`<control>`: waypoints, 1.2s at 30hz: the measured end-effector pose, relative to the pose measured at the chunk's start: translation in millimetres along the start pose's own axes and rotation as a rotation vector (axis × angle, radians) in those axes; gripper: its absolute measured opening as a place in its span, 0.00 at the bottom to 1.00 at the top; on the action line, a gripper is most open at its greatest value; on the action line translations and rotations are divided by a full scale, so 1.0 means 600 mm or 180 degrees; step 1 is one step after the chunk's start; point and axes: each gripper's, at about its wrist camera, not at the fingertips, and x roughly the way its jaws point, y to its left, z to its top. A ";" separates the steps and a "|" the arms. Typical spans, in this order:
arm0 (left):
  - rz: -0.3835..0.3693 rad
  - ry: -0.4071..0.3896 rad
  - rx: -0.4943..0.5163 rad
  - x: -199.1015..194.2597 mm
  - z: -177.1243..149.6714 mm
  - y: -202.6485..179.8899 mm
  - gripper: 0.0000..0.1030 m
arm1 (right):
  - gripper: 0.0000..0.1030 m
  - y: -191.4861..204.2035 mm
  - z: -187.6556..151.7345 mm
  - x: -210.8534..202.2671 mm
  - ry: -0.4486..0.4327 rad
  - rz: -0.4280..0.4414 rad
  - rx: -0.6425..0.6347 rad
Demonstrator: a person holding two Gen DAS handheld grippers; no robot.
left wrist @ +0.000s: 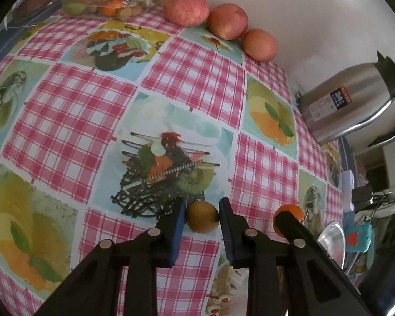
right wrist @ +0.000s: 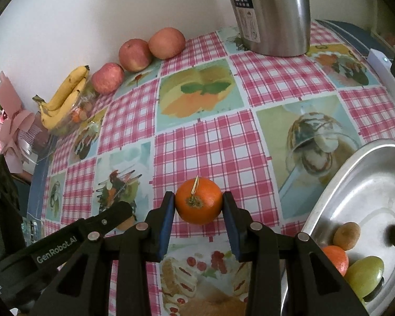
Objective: Organize fruits
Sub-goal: 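Close the right tool on the tangerine while the left tool closes on the kiwi, then carry the tangerine in the right tool and kiwi in the left tool over the plate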
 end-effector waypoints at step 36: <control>-0.0202 -0.0398 0.0293 -0.150 -0.072 -0.061 0.27 | 0.37 0.023 -0.052 -0.139 -0.0216 -0.0205 -0.0166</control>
